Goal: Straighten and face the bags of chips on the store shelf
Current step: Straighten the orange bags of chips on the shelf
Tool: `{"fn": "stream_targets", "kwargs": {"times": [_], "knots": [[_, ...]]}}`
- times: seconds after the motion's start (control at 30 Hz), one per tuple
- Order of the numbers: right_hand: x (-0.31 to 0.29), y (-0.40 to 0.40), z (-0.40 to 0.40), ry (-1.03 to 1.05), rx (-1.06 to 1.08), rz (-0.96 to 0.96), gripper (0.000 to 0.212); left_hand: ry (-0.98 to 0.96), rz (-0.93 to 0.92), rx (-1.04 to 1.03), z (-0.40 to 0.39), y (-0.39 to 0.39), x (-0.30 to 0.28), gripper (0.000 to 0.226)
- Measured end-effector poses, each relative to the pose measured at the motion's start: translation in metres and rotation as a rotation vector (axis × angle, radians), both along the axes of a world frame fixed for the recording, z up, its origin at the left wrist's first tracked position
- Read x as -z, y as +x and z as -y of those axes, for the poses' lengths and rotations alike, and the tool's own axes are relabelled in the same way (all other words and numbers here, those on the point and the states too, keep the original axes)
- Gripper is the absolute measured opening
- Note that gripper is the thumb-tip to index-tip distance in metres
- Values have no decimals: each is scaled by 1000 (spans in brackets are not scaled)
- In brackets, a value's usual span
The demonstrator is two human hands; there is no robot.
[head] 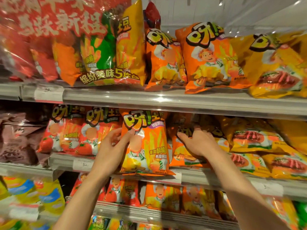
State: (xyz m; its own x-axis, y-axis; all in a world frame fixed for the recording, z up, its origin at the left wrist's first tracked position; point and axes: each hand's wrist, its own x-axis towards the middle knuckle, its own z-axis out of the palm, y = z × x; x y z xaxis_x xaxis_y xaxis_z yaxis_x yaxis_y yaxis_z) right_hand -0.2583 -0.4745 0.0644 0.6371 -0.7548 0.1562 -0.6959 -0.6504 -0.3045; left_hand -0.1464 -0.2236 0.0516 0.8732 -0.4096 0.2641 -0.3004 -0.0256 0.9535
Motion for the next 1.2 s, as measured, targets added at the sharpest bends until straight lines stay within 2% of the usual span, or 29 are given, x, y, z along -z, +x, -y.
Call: {"fn": "stream_targets", "kwargs": {"times": [0.2,0.33,0.57,0.73,0.9,0.97,1.03,1.1,1.2], "knots": [[3,9,-5,11,92,-165,109,3,-8,15,-1,2,1,34],[2,8,-7,48,69,-178,106,13,-10,11,-2,4,2,30],[0,2,-8,73,47,27,71,14,-15,27,-3,4,-1,30],[-2,-3,-8,123,37,222,68,22,-15,38,-6,9,2,33],[-4,-4,-13,155,12,483,65,33,-10,16,-9,13,3,66],[0,-1,-16,64,-3,544,59,30,-13,12,-10,14,3,66],[7,4,-17,-132,-3,530,47,27,-21,13,-11,14,2,62],[18,13,-15,-297,39,403,46,35,-22,19,-10,12,1,50],[38,27,-7,-262,86,180,61,33,-27,37,-5,7,0,37]]}}
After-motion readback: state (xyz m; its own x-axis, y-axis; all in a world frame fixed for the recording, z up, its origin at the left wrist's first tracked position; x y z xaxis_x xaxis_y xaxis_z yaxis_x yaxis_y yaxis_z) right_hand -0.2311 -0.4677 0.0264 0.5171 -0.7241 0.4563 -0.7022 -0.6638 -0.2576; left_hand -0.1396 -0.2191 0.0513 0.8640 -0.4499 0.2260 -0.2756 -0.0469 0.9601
